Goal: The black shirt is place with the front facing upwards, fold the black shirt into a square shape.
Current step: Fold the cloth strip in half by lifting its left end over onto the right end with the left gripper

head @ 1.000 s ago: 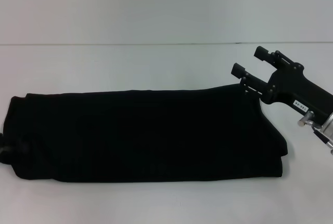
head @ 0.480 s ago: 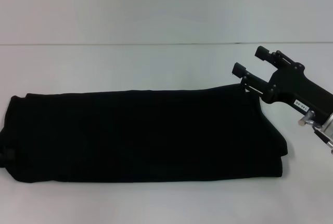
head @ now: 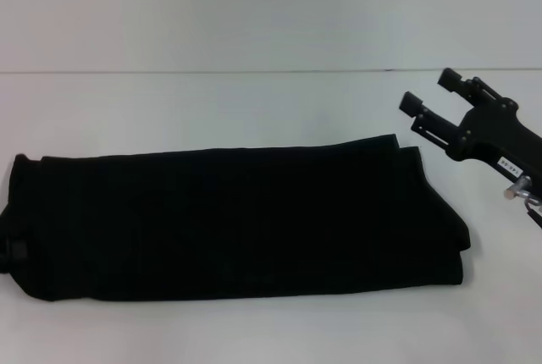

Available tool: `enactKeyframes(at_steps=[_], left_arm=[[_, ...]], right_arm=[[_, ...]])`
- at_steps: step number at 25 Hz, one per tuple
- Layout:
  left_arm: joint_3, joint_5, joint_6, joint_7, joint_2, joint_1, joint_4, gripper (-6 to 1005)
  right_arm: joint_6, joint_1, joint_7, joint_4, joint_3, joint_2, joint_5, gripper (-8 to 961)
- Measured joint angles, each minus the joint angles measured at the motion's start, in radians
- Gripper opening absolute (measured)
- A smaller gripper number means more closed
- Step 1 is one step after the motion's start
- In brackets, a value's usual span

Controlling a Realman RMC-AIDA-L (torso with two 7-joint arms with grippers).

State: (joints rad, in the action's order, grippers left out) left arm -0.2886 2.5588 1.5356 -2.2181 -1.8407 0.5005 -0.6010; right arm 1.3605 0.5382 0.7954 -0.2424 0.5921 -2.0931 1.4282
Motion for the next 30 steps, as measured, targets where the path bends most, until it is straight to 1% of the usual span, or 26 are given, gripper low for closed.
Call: enactKeyframes(at_steps=[4, 7, 12, 13, 17, 20, 24, 26, 30], left_arm=[[0.017, -0.002, 0.046, 0.048, -0.002, -0.019, -0.004, 30], [0.04, -0.002, 0.057, 0.078, 0.0, -0.038, -0.007, 30], [0.071, -0.003, 0.051, 0.095, 0.012, -0.061, -0.04, 29], [0.082, -0.003, 0.047, 0.097, 0.017, -0.062, -0.046, 29], [0.117, -0.004, 0.026, 0.098, 0.033, -0.054, -0.053, 29], [0.127, -0.02, 0.02, 0.105, 0.038, -0.042, -0.051, 29], [0.124, -0.039, 0.025, 0.116, 0.035, -0.023, -0.047, 29], [0.123, -0.078, 0.037, 0.128, 0.03, -0.018, -0.044, 29], [0.119, -0.196, 0.106, 0.165, 0.007, -0.008, -0.042, 29]], right_arm=[[0.008, -0.024, -0.007, -0.003, -0.063, 0.001, 0.0, 826], [0.04, -0.051, -0.013, -0.002, -0.128, 0.001, 0.0, 826], [0.071, -0.084, -0.008, -0.002, -0.182, 0.002, 0.0, 826], [0.071, -0.087, -0.008, -0.002, -0.187, 0.002, 0.0, 826], [0.066, -0.098, -0.008, -0.001, -0.213, 0.002, 0.0, 826], [0.068, -0.104, -0.011, -0.001, -0.234, 0.002, 0.0, 825], [0.074, -0.112, -0.011, -0.005, -0.253, 0.002, 0.0, 825], [0.077, -0.114, -0.011, -0.006, -0.258, 0.002, 0.0, 825], [0.077, -0.114, -0.011, -0.007, -0.258, 0.002, 0.0, 825]])
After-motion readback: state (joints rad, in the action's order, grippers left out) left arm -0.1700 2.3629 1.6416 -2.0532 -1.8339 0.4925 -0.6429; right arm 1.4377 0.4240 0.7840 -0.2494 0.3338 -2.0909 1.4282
